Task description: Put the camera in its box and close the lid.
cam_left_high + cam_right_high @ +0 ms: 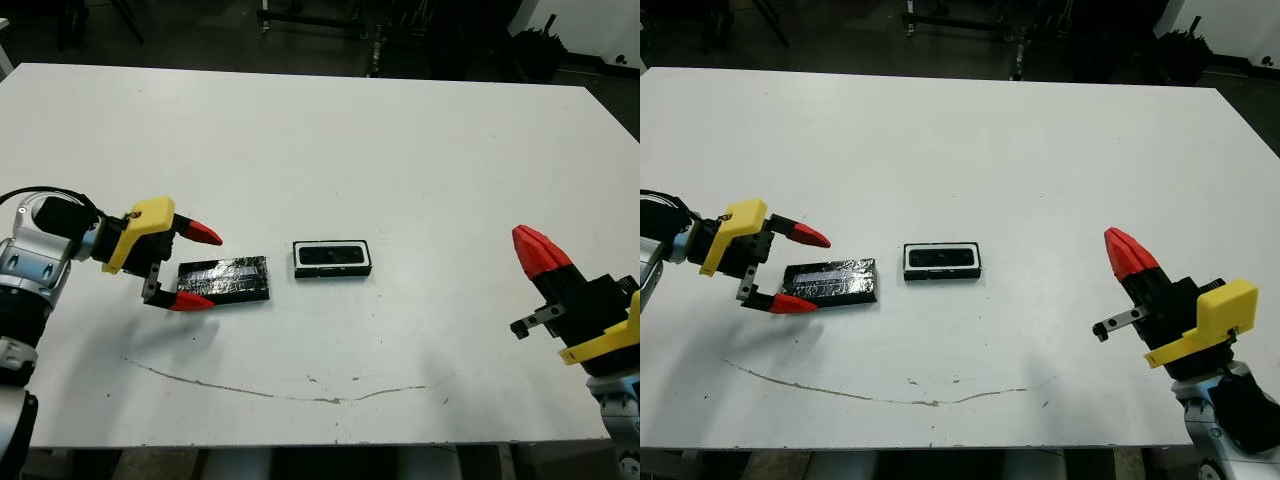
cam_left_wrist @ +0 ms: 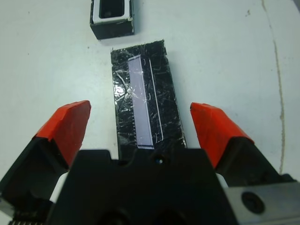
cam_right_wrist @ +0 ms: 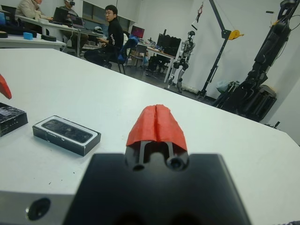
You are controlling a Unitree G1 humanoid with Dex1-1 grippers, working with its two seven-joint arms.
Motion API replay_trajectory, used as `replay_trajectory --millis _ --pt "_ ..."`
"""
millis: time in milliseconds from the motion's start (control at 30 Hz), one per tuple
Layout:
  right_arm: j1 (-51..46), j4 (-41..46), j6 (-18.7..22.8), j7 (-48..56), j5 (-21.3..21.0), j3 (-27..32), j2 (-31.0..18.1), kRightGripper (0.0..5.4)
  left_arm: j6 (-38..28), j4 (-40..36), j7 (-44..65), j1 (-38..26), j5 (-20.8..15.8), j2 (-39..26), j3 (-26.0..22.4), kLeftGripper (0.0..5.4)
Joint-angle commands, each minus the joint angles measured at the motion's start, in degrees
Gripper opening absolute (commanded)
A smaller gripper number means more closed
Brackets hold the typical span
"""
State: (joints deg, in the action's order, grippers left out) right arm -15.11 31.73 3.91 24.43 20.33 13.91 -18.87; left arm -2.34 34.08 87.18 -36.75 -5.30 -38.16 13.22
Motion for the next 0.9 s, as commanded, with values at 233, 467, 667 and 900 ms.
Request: replay_trajectory --millis 233,467,667,900 --pt "-0.6 -0.4 -1.0 0.4 -0.2 0.6 -0.7 0.01 1.4 2.3 1.4 -0.3 1.6 0.1 1.4 5.40" --pt "-0.5 -0.8 -1.7 0.7 0.1 0.7 -0.5 0.01 10.1 -1.2 -2.5 1.5 1.3 0.1 0.6 5.40" --pt "0.0 -1.0 -1.7 0.4 0.3 1.3 -0.5 0.00 15.3 -5.1 -5.5 3.5 0.9 0.4 0.5 4.92" --pt "0.3 -1.5 -1.7 0.6 0.4 1.7 -0.7 0.00 14.5 -7.2 -8.6 5.3 0.6 0.5 0.0 3.83"
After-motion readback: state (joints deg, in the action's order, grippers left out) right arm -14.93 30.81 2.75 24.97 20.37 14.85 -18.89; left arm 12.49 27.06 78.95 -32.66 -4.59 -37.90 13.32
